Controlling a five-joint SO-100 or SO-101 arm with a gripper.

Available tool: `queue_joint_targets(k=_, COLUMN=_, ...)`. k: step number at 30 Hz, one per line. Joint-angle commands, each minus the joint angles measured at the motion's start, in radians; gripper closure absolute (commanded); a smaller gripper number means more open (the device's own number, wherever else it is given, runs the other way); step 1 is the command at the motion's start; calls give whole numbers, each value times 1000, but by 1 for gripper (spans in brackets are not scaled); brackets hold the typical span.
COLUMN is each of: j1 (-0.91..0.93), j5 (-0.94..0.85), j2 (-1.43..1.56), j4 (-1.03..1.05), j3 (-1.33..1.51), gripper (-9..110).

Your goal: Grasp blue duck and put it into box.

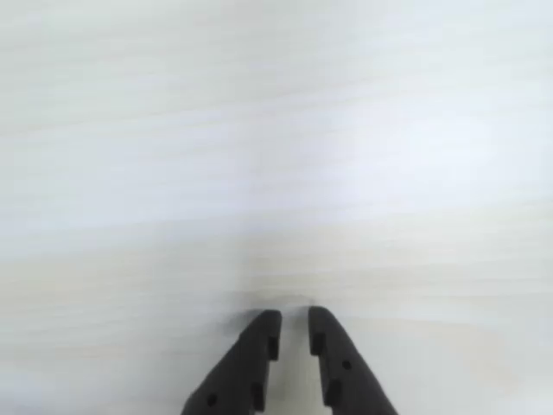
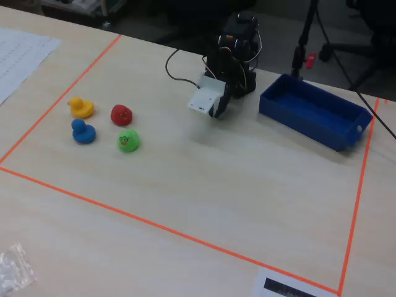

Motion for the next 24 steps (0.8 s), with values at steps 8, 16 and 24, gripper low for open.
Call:
queue_joint_targets(k=8, j1=-9, j5=77, j2=-14, j4=11, j3=-3, gripper=101)
queue_joint_targets(k=16, j1=23, j5=72, j2=-40, j4=-63, j3=-29, gripper=101)
queue_joint_targets(k=24, j1=179, j5=38, j2=-670, j4=-152, j3=-785, gripper=96)
